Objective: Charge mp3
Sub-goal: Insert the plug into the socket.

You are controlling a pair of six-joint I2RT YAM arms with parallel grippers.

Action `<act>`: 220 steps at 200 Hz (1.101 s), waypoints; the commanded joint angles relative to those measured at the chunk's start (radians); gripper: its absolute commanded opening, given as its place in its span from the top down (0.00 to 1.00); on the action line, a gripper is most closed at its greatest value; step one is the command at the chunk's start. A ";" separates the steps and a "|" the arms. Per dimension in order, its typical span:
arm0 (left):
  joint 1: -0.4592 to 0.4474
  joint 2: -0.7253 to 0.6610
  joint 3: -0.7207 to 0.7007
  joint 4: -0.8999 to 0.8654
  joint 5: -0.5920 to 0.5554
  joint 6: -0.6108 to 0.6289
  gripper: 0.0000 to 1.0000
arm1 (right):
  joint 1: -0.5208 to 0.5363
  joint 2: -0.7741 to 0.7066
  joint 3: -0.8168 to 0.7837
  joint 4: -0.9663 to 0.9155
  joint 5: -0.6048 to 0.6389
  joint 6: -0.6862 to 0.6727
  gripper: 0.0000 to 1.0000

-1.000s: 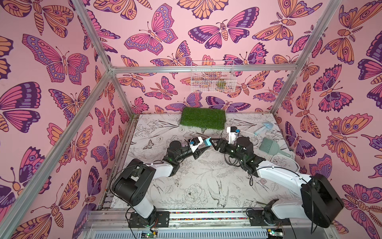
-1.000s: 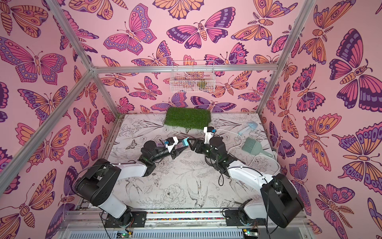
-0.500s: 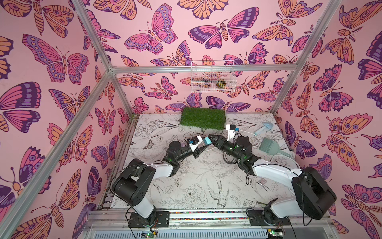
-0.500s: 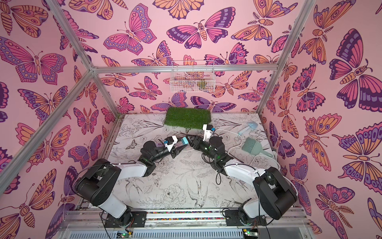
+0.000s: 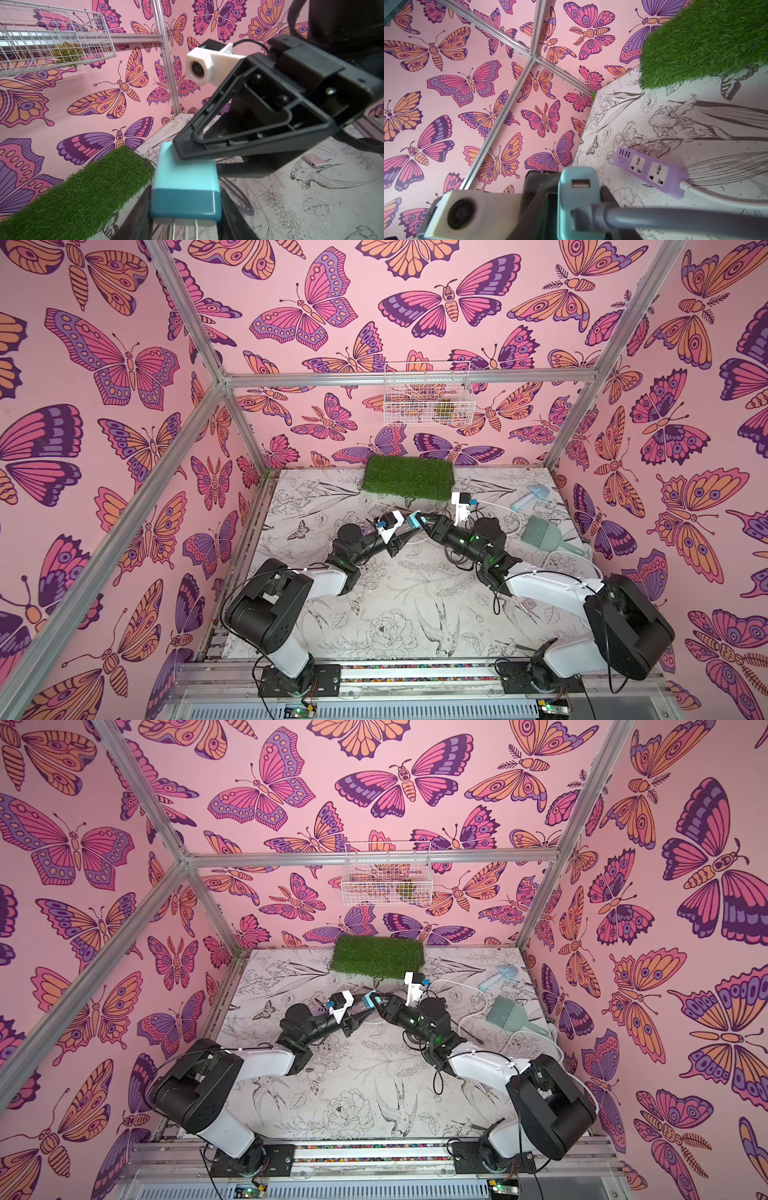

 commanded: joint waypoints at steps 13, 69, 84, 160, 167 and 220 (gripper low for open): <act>0.001 -0.023 -0.027 0.049 0.007 -0.019 1.00 | 0.009 0.018 0.001 0.097 -0.017 -0.013 0.72; 0.002 -0.042 -0.039 0.031 -0.034 -0.023 0.56 | 0.015 0.053 0.030 0.121 -0.065 -0.025 0.83; 0.006 -0.056 -0.048 0.014 -0.085 -0.041 0.39 | 0.015 0.049 0.042 0.093 -0.069 -0.063 0.83; 0.080 -0.304 -0.096 -0.403 -0.212 -0.058 0.00 | -0.050 0.131 0.197 -0.105 -0.243 -0.445 0.84; 0.083 -0.332 -0.095 -0.460 -0.230 -0.064 0.00 | -0.059 0.174 0.217 -0.105 -0.256 -0.471 0.84; 0.137 -0.513 -0.003 -0.985 -0.498 -0.198 0.00 | -0.090 0.429 0.381 0.008 -0.478 -0.640 0.82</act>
